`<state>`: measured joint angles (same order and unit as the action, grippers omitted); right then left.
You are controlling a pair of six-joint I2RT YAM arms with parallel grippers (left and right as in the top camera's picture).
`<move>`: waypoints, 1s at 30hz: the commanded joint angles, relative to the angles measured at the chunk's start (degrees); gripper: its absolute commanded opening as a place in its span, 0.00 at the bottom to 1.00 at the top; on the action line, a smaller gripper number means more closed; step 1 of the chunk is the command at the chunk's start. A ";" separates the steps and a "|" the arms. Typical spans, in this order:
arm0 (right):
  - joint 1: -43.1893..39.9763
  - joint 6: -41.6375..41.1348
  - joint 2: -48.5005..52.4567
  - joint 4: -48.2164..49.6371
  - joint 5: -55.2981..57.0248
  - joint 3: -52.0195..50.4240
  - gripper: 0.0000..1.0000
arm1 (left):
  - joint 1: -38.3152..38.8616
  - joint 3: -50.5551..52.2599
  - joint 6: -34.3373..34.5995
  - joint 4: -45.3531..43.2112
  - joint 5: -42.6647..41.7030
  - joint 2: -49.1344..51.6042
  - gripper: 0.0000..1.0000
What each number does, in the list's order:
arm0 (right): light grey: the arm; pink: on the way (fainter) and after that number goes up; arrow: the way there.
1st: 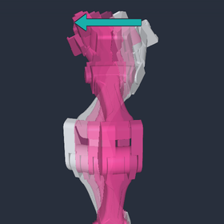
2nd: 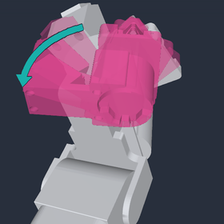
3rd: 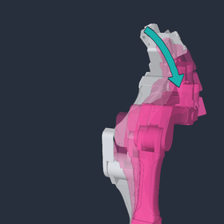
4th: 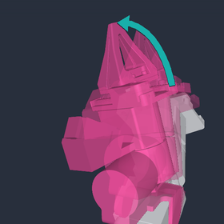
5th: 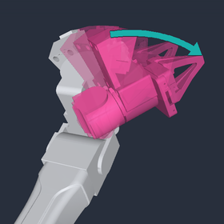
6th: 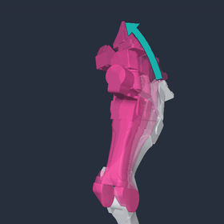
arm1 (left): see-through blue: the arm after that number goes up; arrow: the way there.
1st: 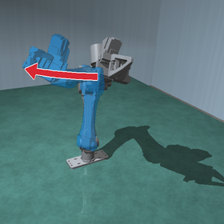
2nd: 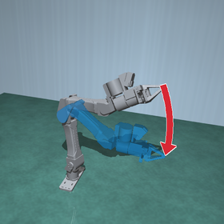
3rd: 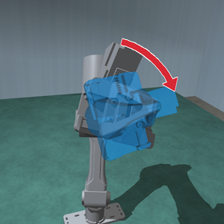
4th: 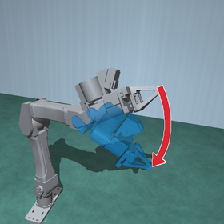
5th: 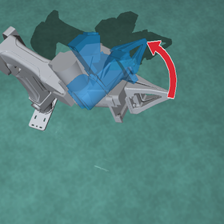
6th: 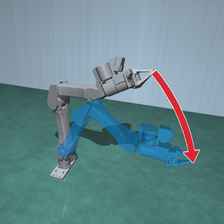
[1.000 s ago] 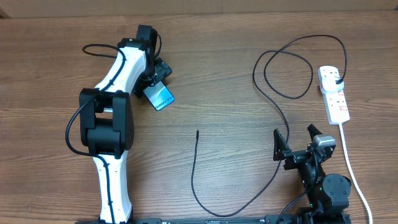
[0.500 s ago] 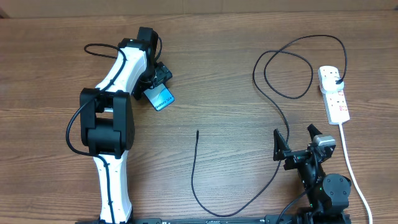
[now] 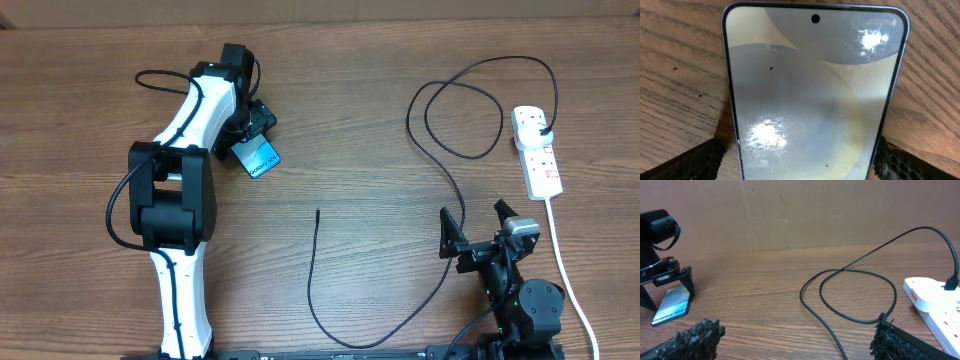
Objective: Plug charger to phone and switch on socket
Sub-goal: 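Close the left gripper on the phone's bottom edge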
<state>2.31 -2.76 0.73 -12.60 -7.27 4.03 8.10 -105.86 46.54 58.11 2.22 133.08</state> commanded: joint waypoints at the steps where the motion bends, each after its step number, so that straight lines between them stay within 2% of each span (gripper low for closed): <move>1: 0.26 -0.04 -0.57 0.31 0.37 -0.28 1.00 | -0.20 1.64 0.81 -0.31 -0.13 1.62 1.00; 21: 0.26 -0.04 -0.57 0.28 0.37 -0.28 1.00 | -0.20 1.64 0.81 -1.90 -0.15 1.62 1.00; 27: 0.26 -0.04 -0.57 0.31 0.37 -0.28 1.00 | -0.20 1.64 0.79 -1.84 -0.17 1.62 0.81; 30: 0.26 -0.04 -0.57 0.31 0.37 -0.28 1.00 | -0.20 1.64 0.76 -1.81 -0.15 1.62 0.80</move>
<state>2.31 -2.79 0.73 -12.62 -7.25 4.03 8.10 -105.82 46.92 56.95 2.98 133.08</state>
